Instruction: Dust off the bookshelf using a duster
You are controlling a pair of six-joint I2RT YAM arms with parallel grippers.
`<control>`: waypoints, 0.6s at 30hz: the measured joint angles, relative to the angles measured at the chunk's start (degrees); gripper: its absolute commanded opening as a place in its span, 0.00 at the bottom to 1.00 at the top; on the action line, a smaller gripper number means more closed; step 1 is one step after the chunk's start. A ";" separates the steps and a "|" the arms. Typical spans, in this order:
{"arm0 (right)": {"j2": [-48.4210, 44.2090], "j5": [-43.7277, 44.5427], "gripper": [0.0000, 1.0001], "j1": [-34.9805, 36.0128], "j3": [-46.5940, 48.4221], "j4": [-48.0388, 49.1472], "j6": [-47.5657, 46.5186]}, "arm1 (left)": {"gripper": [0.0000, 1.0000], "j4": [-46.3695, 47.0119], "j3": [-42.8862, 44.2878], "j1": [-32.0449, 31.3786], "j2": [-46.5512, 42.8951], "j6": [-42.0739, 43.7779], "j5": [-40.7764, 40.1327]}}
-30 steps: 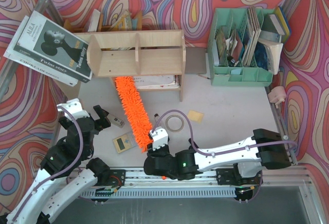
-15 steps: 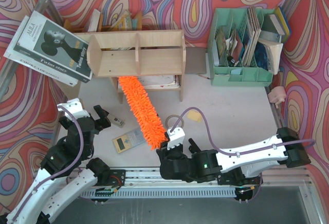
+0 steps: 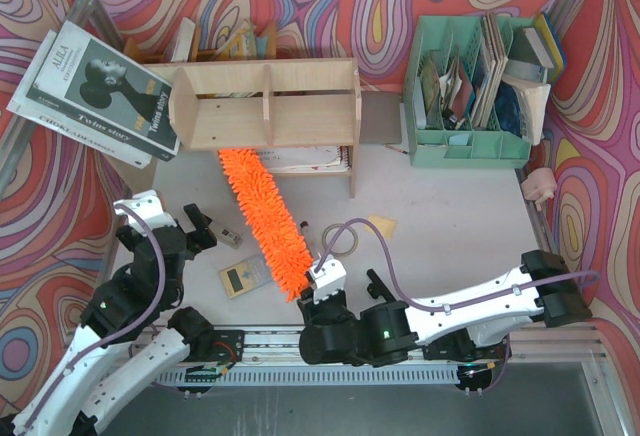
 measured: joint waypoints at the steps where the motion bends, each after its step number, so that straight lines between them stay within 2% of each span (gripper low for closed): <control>1: -0.22 0.11 0.00 0.39 0.00 -0.61 0.63 | 0.98 0.00 0.00 0.00 0.02 0.00 -0.02; 6: -1.81 0.70 0.00 3.74 -0.48 -4.94 5.05 | 0.98 0.00 0.00 0.00 0.24 0.00 -0.02; 14: -1.99 2.40 0.00 13.44 -1.33 -15.89 14.80 | 0.98 0.00 0.00 0.00 0.31 0.00 -0.13; 18: -1.99 1.77 0.00 15.26 -2.91 -18.43 16.94 | 0.98 0.00 0.00 0.00 0.52 0.00 -0.13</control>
